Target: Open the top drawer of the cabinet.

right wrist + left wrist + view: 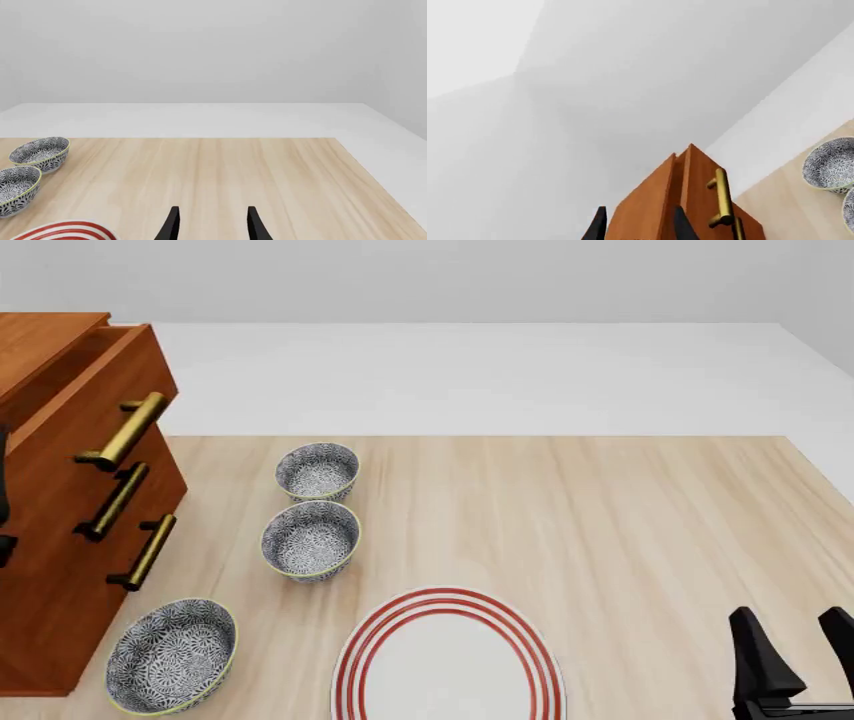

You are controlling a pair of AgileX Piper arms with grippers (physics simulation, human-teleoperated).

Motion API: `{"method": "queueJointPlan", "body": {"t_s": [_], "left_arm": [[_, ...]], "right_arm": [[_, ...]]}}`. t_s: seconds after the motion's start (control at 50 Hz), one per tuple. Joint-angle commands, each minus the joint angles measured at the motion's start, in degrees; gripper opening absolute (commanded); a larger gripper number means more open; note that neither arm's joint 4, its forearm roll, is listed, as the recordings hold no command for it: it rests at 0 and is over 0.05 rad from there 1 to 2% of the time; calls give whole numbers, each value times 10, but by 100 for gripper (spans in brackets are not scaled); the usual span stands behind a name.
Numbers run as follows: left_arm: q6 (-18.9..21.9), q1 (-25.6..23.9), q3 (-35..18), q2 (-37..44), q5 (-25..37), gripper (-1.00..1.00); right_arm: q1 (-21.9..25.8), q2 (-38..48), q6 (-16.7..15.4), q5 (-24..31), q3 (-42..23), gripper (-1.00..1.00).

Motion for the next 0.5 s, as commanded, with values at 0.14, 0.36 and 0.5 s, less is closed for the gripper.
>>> {"method": "queueJointPlan", "body": {"t_s": [0.14, 0.36, 0.5], "left_arm": [[-198, 10, -146, -26, 206, 100], [-366, 1, -234, 16, 335, 100], [-416, 22, -229, 28, 356, 100]], "right_arm": [[0, 0, 0, 0, 0, 100], [0, 0, 0, 0, 0, 100], [0, 0, 0, 0, 0, 100]]}}
